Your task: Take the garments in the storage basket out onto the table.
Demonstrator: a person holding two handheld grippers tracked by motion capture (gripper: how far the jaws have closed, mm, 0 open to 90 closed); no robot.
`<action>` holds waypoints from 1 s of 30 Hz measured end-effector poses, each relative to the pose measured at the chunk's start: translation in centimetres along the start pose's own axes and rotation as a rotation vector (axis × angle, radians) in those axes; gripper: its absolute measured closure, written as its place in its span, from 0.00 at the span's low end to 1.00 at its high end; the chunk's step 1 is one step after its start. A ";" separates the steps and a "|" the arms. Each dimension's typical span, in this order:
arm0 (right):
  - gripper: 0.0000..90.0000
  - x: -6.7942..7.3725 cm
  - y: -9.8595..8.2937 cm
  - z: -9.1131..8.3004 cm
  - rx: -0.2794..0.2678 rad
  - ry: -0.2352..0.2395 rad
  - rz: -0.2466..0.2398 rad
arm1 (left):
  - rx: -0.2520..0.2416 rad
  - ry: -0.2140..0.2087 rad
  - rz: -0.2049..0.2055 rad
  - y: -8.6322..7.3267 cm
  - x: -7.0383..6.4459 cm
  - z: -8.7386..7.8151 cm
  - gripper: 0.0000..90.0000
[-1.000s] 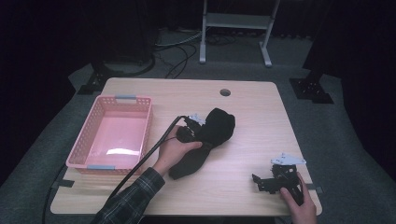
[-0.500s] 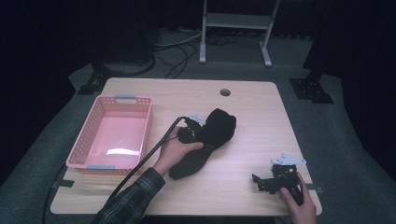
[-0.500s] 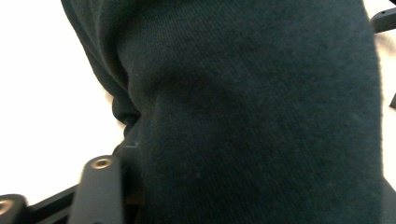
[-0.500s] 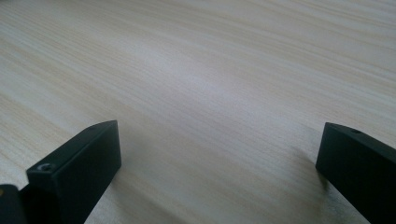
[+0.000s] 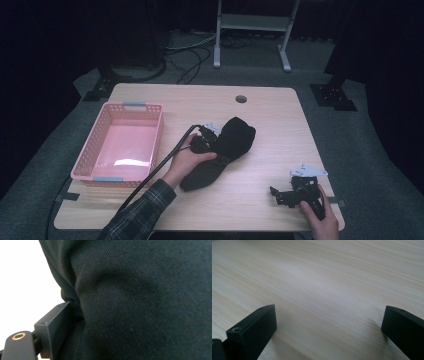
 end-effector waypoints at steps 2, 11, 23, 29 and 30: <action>0.00 0.0 0.0 0.0 0.000 0.000 0.000 | 0.001 0.003 0.004 0.0 0.0 -0.1 0.11; 0.00 0.0 0.0 0.0 0.000 0.000 0.000 | -0.039 -0.016 -0.019 0.2 -0.1 -0.7 0.00; 0.00 0.0 0.0 0.0 -0.001 0.000 0.000 | -0.107 -0.021 0.017 1.0 -0.6 -3.1 0.00; 0.00 0.0 0.0 0.0 0.000 0.001 0.000 | -0.184 0.002 0.057 1.6 -1.4 -5.2 0.00; 0.00 0.0 0.1 0.1 0.000 -0.001 0.000 | -0.217 0.021 0.081 1.7 -1.7 -6.0 0.00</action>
Point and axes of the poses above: each handheld gripper's, and its own axes: z roughly forward along the jaws, y roughly out of its top, x roughly to its left, the point moved 1 cm from there along z, roughly forward along the jaws, and after that the axes turned 13 degrees about z, right-handed, at the moved point
